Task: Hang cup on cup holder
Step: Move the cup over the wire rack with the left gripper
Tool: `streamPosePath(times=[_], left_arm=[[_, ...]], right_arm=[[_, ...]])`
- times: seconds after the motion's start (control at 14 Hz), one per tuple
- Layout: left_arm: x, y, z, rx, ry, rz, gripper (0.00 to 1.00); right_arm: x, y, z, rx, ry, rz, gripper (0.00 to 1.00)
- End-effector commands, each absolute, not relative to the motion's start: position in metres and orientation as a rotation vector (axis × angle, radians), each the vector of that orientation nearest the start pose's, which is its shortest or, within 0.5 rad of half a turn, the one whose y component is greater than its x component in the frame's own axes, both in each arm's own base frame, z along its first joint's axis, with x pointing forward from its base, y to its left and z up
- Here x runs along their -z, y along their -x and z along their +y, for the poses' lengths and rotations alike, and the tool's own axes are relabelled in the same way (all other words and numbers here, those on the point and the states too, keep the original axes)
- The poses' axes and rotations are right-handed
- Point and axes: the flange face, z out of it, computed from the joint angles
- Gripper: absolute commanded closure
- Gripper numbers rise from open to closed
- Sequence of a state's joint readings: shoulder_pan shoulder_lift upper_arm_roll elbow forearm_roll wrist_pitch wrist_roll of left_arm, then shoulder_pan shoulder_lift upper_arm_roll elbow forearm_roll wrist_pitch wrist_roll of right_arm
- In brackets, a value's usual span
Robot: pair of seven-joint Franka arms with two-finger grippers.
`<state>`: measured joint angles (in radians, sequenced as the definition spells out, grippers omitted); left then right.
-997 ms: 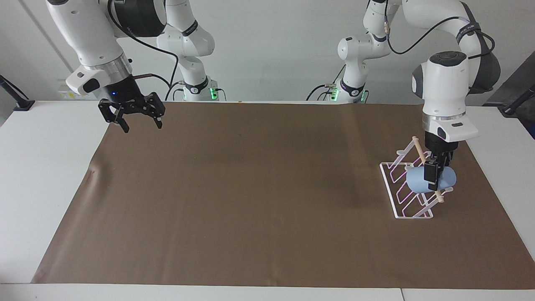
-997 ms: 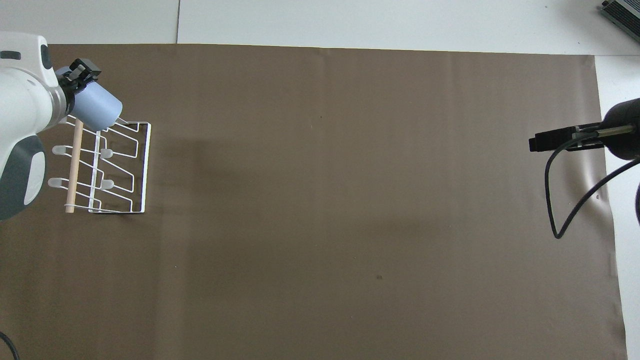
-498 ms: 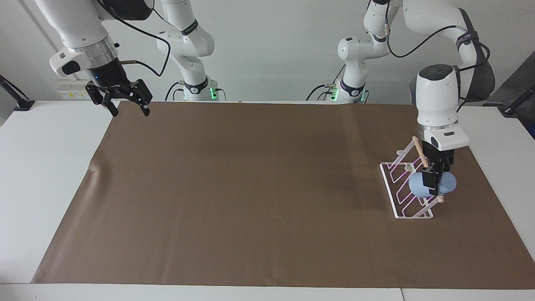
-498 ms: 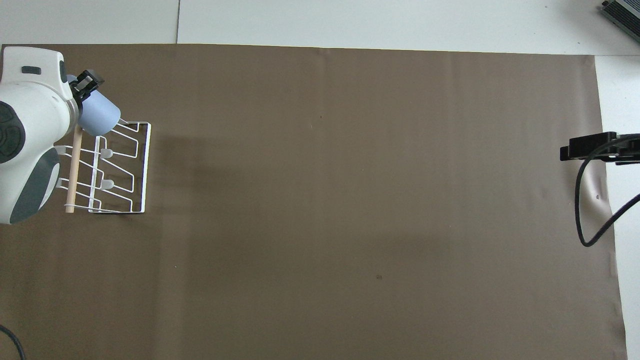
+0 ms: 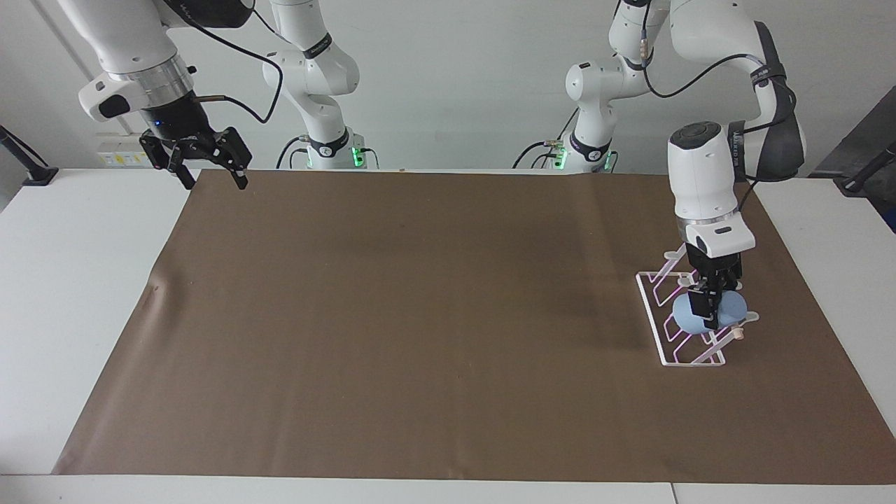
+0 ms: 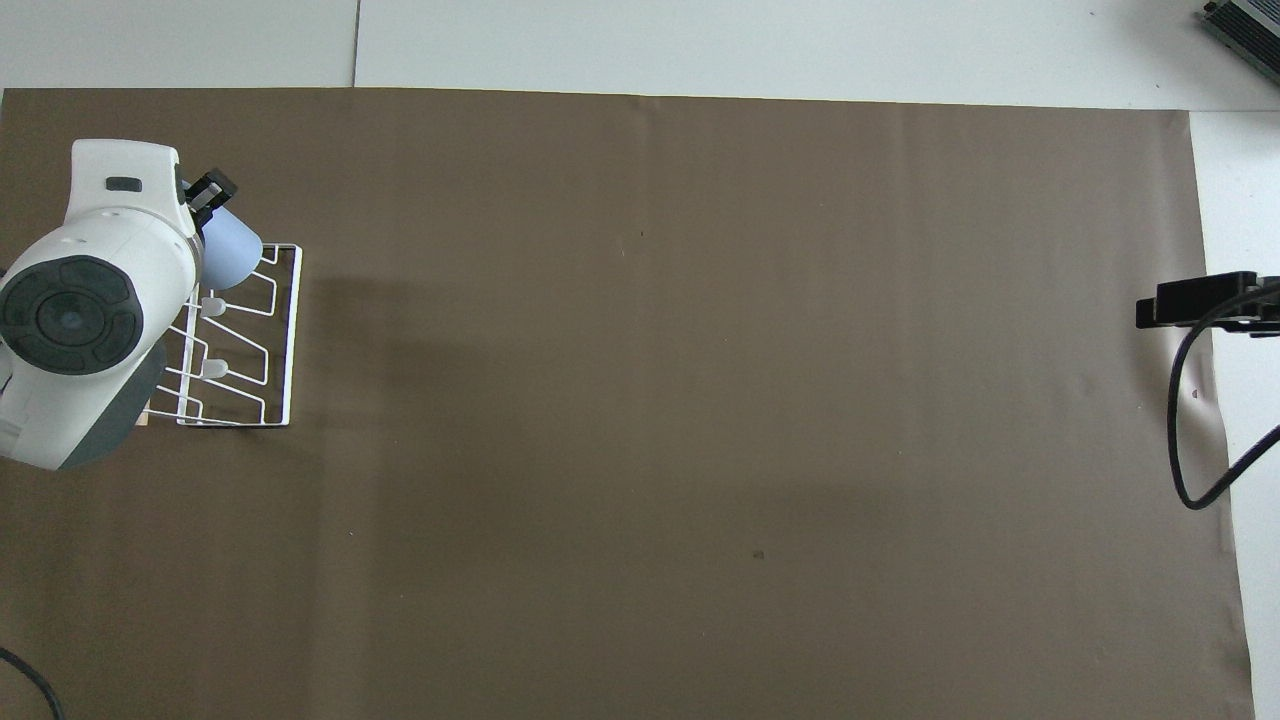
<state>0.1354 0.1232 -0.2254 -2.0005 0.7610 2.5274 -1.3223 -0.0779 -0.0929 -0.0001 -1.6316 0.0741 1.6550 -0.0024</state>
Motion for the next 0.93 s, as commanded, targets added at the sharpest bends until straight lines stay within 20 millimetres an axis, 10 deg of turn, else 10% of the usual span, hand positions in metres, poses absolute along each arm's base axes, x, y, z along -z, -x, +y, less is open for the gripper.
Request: streamPosePath(times=[0.0, 0.43, 0.85], left_arm=[[-0.438, -0.588, -0.061, 0.971, 2.656, -0.96, 1.0], [-0.433, -0.581, -0.07, 0.955, 2.661, -0.943, 0.97], [-0.435, -0.581, -0.071, 0.958, 2.661, -0.938, 0.63]], right_arm=[[-0.659, -0.522, -0.035, 0.188, 3.09, 0.137, 0.0], [-0.635, -0.529, -0.038, 0.069, 3.18, 0.121, 0.0], [-0.629, -0.527, -0.03, 0.041, 3.15, 0.123, 0.0]])
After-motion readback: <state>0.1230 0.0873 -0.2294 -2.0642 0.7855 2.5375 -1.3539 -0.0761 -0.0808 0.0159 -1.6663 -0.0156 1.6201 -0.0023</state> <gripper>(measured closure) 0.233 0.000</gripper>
